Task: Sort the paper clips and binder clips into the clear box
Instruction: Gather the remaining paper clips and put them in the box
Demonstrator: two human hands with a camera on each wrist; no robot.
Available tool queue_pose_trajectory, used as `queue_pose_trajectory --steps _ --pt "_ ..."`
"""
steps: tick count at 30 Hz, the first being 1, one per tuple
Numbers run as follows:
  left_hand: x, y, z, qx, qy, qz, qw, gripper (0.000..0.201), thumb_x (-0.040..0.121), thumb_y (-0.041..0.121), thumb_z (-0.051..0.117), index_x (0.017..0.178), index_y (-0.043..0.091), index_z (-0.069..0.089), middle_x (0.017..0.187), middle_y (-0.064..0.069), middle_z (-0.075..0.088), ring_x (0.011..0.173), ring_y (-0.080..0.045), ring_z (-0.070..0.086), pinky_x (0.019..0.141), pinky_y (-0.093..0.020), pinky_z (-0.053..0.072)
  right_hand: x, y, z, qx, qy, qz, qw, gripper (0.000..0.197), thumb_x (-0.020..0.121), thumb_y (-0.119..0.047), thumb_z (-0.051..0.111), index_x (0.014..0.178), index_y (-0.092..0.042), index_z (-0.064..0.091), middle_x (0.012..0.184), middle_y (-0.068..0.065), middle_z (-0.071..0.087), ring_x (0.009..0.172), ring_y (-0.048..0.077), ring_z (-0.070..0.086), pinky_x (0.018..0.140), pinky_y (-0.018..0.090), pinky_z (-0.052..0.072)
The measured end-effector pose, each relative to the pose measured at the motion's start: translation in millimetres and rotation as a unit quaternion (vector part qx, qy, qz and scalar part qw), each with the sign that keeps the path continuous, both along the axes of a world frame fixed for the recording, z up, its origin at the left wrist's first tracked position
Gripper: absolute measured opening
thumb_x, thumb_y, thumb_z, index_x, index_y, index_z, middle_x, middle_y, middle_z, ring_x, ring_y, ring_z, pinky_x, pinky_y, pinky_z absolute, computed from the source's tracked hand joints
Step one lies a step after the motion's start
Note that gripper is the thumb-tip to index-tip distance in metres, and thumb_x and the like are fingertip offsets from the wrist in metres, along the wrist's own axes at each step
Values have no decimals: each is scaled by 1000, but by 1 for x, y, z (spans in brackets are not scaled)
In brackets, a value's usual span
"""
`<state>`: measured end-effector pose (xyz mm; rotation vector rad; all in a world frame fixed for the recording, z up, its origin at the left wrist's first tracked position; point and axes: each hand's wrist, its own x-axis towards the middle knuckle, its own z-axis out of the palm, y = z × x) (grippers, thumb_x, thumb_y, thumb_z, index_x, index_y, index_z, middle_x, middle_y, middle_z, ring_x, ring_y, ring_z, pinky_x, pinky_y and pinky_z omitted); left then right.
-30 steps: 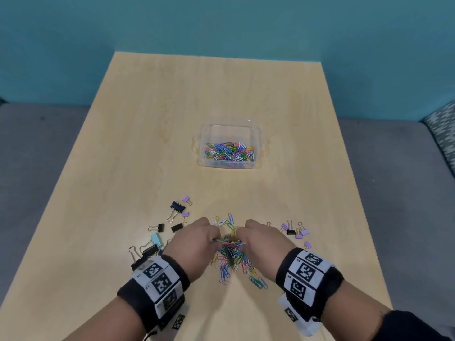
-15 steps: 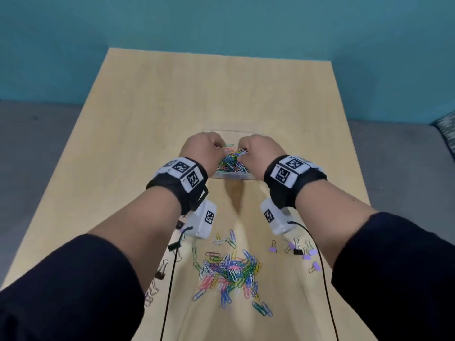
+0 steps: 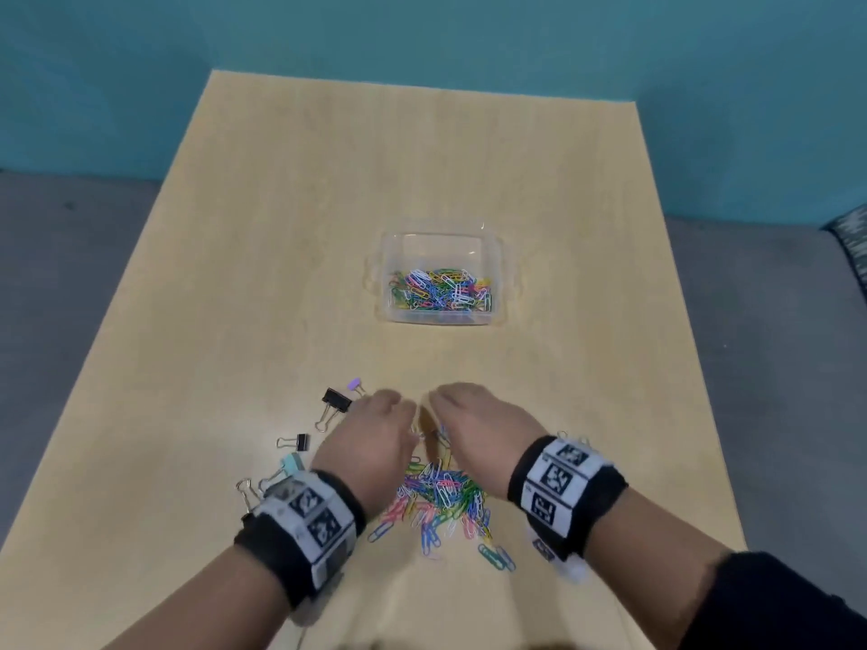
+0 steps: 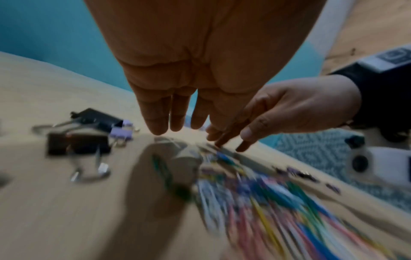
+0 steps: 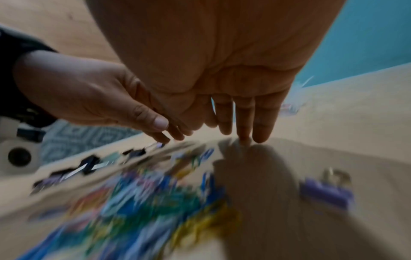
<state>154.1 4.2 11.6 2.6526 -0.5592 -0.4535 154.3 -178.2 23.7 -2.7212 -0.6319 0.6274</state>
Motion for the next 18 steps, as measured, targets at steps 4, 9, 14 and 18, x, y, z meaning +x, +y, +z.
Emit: queue_pose_trajectory --steps 4,9,14,18 --pt "-45 3 -12 54 -29 -22 998 34 86 24 58 118 11 56 123 -11 55 118 -32 50 101 -40 44 -39 0 -18 -54 -10 53 997 71 77 -10 57 142 1 32 151 18 31 140 37 25 110 46 32" --pt "-76 10 -8 -41 -21 -9 999 36 84 22 64 119 17 55 124 -4 54 117 -22 49 99 -30 43 -82 -4 -18 -44 -15 64 997 61 76 -11 56 135 -2 43 141 15 45 134 34 38 108 42 38" --pt "-98 31 -4 -14 2 39 999 67 67 27 78 127 20 48 117 2 47 99 -19 45 83 -31 51 -115 -20 4 2 -9 -93 996 52 85 -21 54 135 -22 40 127 -2 48 107 23 50 82 29 48" --pt "-99 28 -10 8 39 53 998 78 75 33 69 142 29 28 124 7 35 104 -15 32 89 -28 44 -130 -14 3 -26 61 -157 985 77 87 -37 54 146 -36 4 137 -5 24 117 21 38 81 28 47"
